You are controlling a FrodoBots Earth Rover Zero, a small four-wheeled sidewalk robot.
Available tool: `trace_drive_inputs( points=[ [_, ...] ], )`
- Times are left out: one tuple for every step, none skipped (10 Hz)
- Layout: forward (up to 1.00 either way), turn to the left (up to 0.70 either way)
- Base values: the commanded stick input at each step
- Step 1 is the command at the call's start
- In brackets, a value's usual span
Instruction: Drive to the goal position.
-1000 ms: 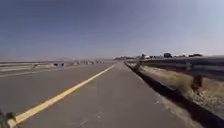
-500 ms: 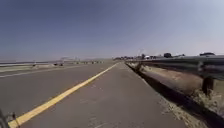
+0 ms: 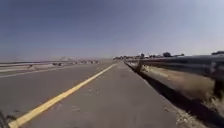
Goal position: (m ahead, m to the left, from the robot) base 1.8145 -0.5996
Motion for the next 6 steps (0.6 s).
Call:
trace_drive_inputs(
  points=[
    [0.5,0.0],
    [0.5,0.0],
    [0.5,0.0],
    [0.5,0.0],
    [0.5,0.0],
    [0.5,0.0]
  ],
)
